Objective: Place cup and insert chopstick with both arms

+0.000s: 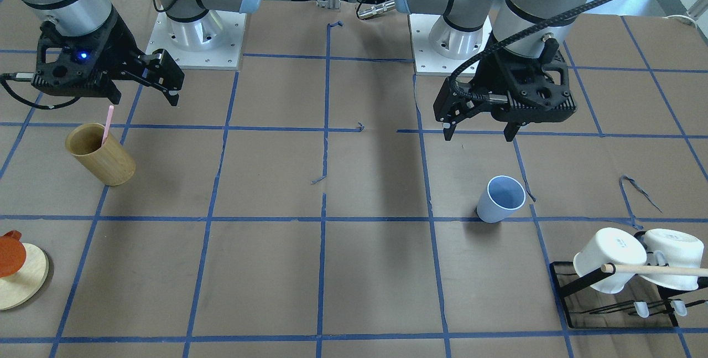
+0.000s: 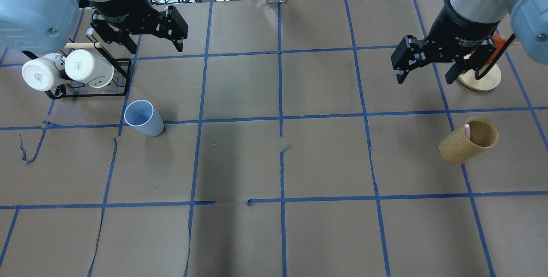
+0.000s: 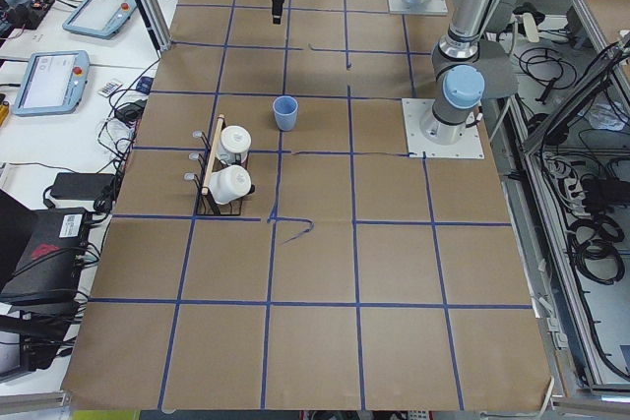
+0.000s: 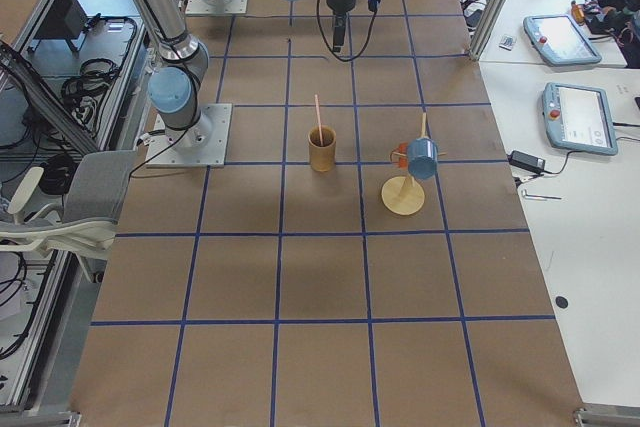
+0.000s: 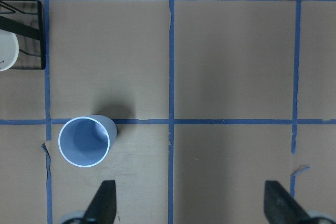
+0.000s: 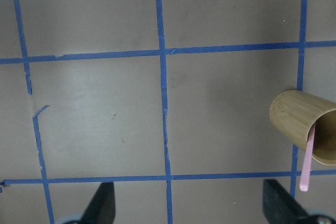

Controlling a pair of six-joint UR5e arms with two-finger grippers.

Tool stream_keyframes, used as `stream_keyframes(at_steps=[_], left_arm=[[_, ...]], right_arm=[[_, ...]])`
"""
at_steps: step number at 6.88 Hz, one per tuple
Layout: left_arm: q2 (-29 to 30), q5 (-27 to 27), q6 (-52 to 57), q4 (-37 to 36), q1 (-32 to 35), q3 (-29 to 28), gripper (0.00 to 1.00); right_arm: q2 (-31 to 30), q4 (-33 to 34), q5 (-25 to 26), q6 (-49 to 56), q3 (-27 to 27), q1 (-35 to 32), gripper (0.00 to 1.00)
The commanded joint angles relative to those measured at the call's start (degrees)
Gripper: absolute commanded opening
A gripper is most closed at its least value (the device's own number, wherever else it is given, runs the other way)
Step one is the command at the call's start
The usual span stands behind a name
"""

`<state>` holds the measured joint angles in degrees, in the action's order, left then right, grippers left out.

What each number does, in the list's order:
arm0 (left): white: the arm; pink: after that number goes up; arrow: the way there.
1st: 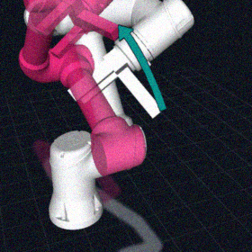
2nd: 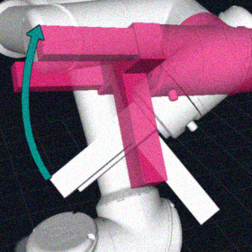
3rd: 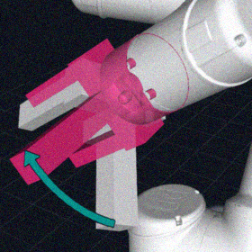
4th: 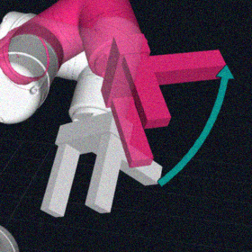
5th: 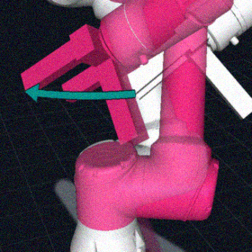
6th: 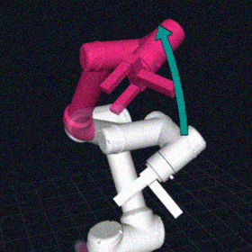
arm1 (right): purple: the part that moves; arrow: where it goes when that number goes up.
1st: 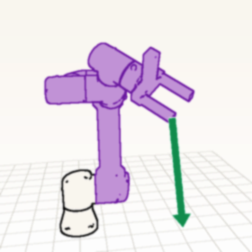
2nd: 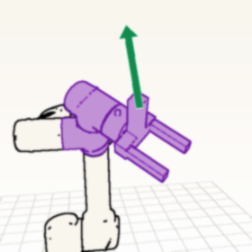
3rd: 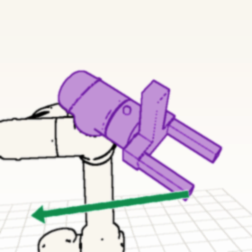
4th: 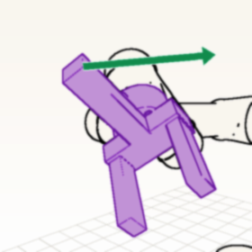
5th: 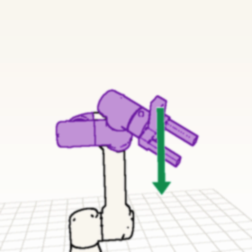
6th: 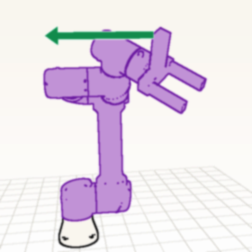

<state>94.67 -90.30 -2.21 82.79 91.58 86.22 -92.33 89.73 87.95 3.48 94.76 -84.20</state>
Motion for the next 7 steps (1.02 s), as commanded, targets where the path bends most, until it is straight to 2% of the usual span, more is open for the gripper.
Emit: stream_keyframes(at_steps=[1,3,7], left_arm=[[-0.01,0.04,-0.07,-0.09,-0.08,0.00,1.00],[0.08,0.04,0.01,-0.09,0.01,0.00,1.00],[-0.01,0.04,0.01,-0.09,-0.08,0.00,1.00]], right_arm=[[-0.91,-0.26,0.03,-0.14,-0.19,-0.17,1.00],[-1.89,-0.44,1.16,-1.09,0.07,-3.50,1.00],[-1.71,-0.87,0.99,-1.01,0.60,-3.96,1.00]])
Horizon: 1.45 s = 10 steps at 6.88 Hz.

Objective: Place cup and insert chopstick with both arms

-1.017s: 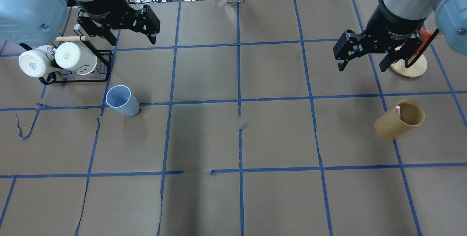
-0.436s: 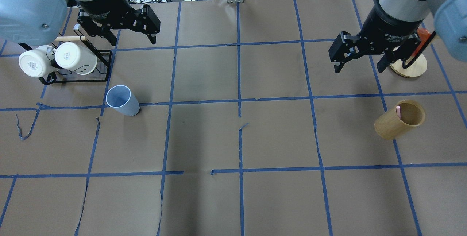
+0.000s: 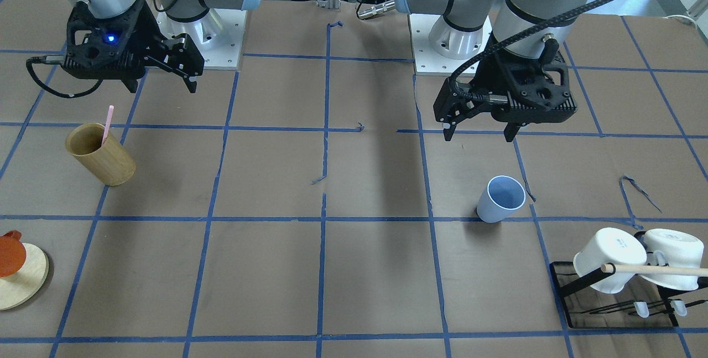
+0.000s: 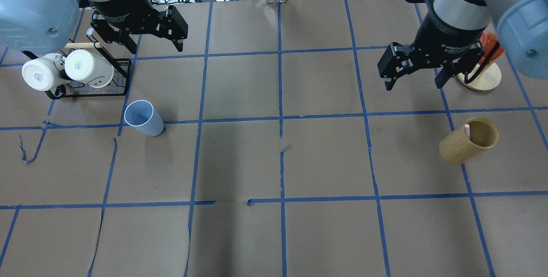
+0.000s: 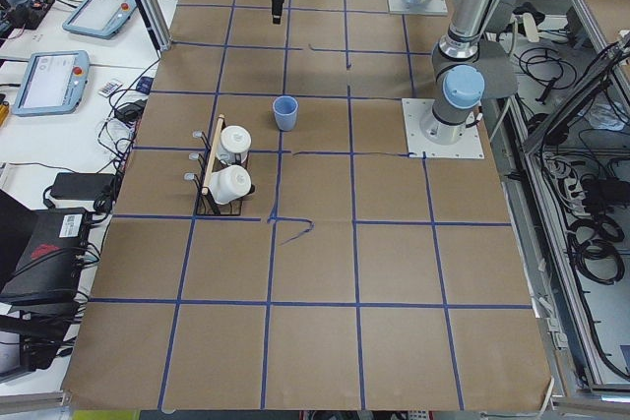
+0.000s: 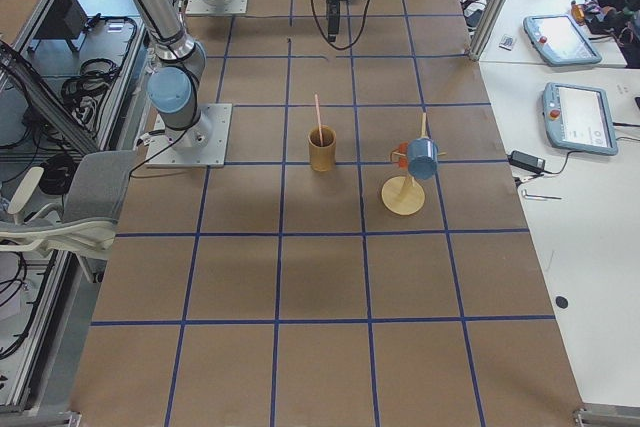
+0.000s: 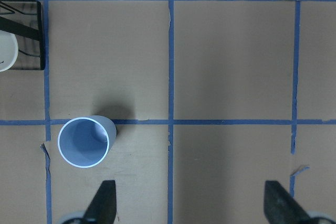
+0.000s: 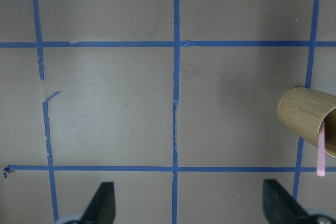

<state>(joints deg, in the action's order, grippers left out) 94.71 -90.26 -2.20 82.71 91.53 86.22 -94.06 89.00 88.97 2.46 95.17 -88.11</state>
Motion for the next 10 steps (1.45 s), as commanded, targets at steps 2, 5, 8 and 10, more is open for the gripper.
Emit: stream_keyframes(at_steps=[2,5,8,10], left_arm=[[0.04,-0.26,0.00,0.00,-0.04,0.17,1.00],[0.13,-0.35,0.26,0.09,-0.13,0.18,1.00],[-0.57,-0.44,0.70,-0.09,-0.92,2.10,1.00],[-0.67,-0.44,0.62,-0.09,-0.92,2.20,1.00]], right_arm=[[0.02,-0.06,-0.03,0.00,0.54,-0.05,1.00],[0.02,-0.15,-0.29,0.00,0.63,-0.05,1.00],[0.11,-0.15,-0.47,0.00,0.63,-0.05,1.00],[0.11,-0.23,-0.55,0.00,0.63,0.04,1.00]])
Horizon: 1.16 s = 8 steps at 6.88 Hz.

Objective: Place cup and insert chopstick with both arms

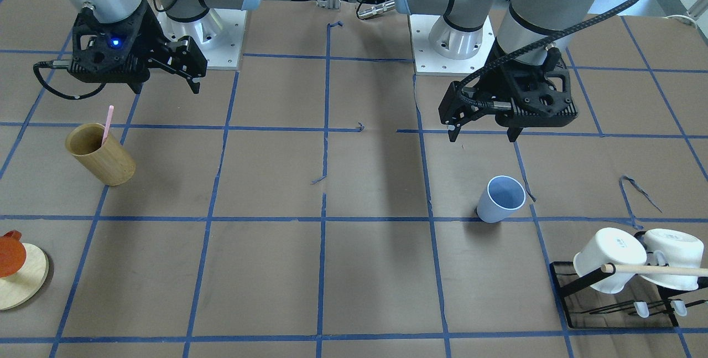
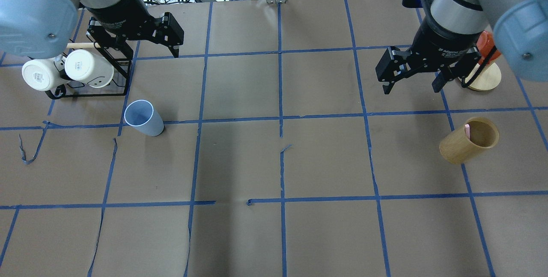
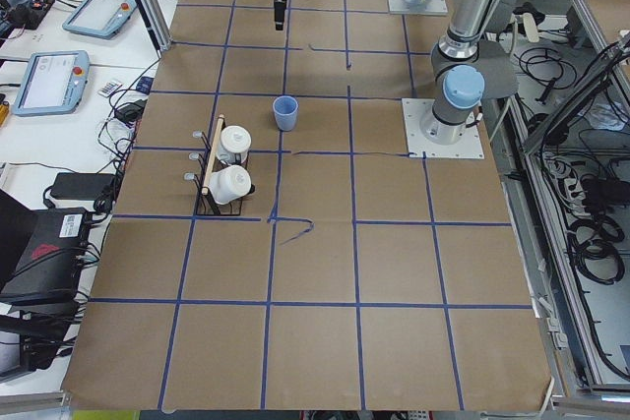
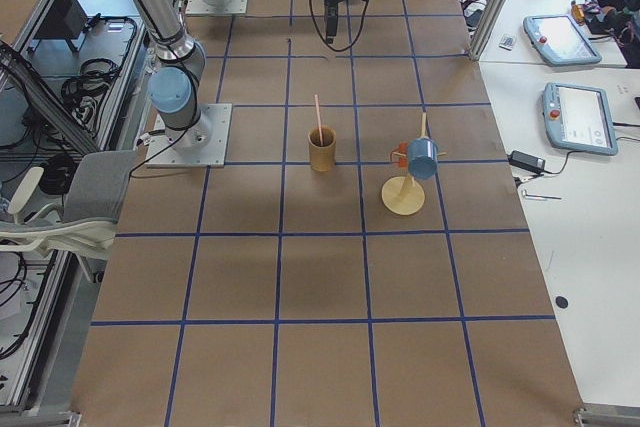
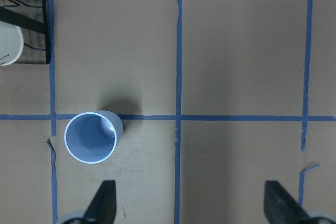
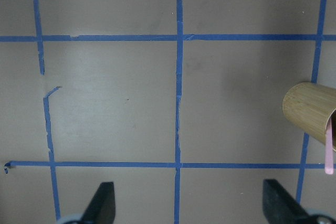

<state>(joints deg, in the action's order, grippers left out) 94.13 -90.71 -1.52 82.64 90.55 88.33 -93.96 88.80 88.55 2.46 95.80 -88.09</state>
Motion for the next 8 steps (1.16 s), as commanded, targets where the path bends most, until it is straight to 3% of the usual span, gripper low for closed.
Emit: stream_keyframes(at_steps=[1,8], left_arm=[[0.18,0.09,-0.15,-0.02,0.07,-0.86,1.00],[0.27,0.00,-0.24,0.77,-0.11,-1.31,1.00]], right_arm=[[0.00,-0.12,0.04,0.00,0.09,-0.06,1.00],[-0.08,-0.12,-0.40,0.00,0.00,-0.06,1.00]])
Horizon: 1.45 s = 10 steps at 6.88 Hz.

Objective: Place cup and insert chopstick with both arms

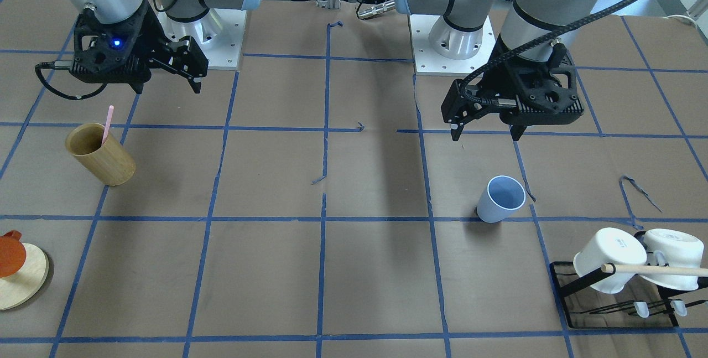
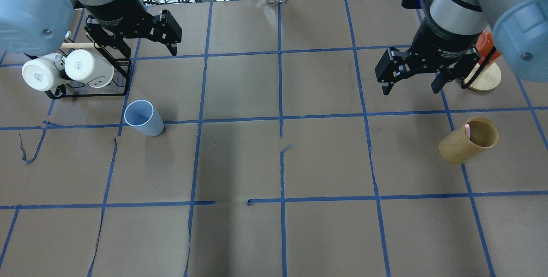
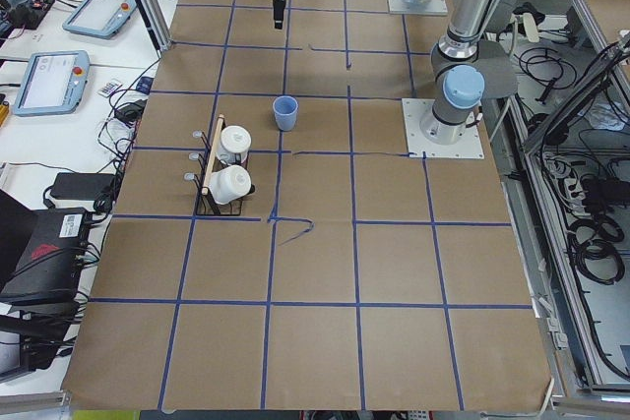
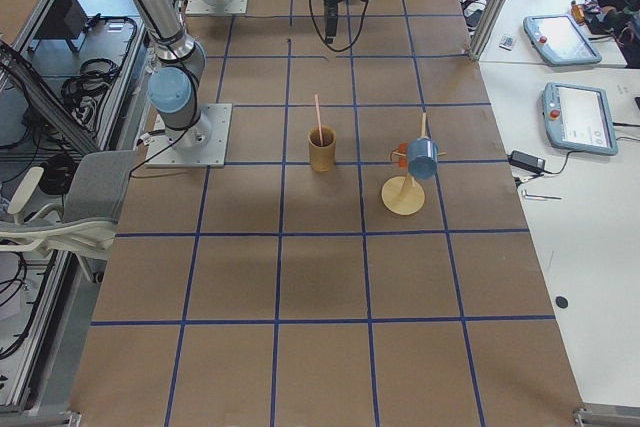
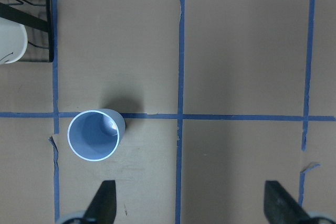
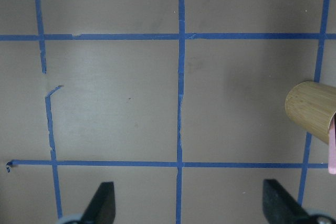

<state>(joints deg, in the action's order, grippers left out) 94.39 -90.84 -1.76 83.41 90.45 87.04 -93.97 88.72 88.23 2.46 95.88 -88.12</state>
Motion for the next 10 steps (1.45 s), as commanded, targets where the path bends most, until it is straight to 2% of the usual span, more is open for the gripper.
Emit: stream_keyframes(at_steps=[1,6,8,10], left_arm=[[0.01,0.14,0.00,0.00,-0.01,-0.02,1.00],[0.18,-0.39,0.52,-0.35,-0.35,0.93,1.00],[1.67,0.74,11.21,-0.87,-12.94,4.87,1.00],[4.21,2.51,22.54,-12.68,-19.93,14.16,1.00]], right_arm=[[0.01,-0.04,0.10,0.00,-0.08,0.06,1.00],[0.89,0.57,0.97,-0.96,0.01,0.75,1.00],[2.39,0.23,0.72,-7.98,-1.47,8.01,1.00],[2.47,-1.52,0.02,-8.17,-2.27,15.40,1.00]])
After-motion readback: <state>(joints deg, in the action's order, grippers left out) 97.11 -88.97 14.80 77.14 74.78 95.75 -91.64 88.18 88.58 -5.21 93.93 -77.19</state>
